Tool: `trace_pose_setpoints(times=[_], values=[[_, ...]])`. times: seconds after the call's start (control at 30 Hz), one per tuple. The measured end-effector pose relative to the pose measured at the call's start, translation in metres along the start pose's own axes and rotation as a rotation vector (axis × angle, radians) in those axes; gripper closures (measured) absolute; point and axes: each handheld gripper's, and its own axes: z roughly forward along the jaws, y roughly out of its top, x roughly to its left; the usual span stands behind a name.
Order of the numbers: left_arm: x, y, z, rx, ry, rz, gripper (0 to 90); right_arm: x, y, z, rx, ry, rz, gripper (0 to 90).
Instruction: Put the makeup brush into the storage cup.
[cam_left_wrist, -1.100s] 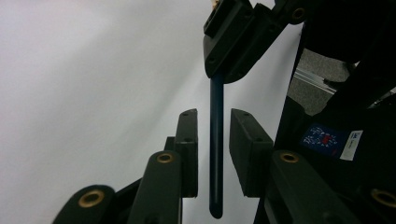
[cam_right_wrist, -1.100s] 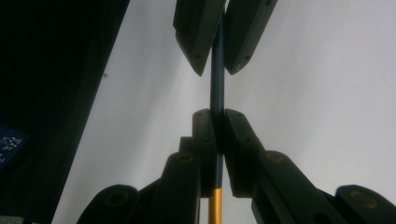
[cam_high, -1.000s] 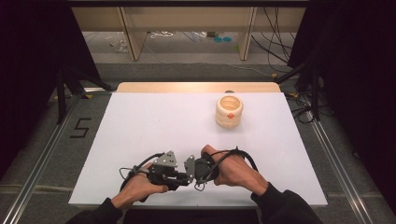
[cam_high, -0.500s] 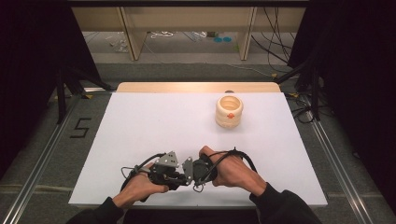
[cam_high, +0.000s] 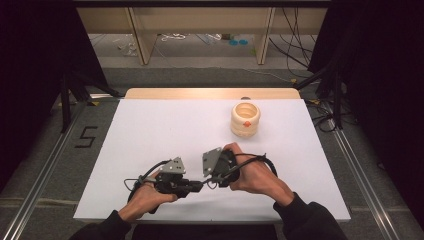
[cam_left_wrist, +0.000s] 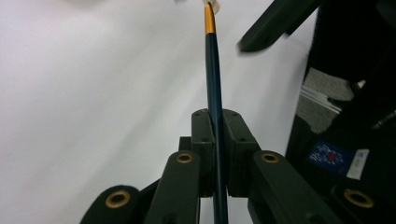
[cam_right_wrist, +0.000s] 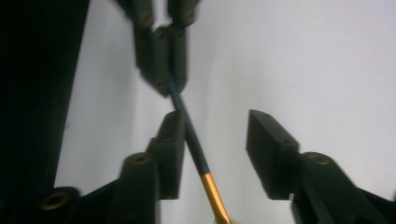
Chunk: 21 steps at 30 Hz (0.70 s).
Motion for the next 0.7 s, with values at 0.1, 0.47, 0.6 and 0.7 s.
trace_pose_setpoints(times=[0.1, 0.47, 0.6, 0.7], values=[[0.005, 0.001, -0.005, -0.048, 0.026, -0.019, 84.3, -0.014, -0.012, -0.017, -0.173, -0.072, 0.189, 39.0], [0.017, 0.002, -0.023, -0.214, 0.167, -0.083, 84.2, -0.037, -0.060, -0.029, -0.367, -0.162, 0.597, 28.1], [0.018, 0.003, -0.028, -0.270, 0.186, -0.079, 84.2, -0.036, -0.069, -0.018, -0.419, -0.133, 0.697, 26.4], [0.019, 0.004, -0.031, -0.309, 0.201, -0.088, 84.2, -0.036, -0.071, -0.014, -0.449, -0.117, 0.726, 24.7]])
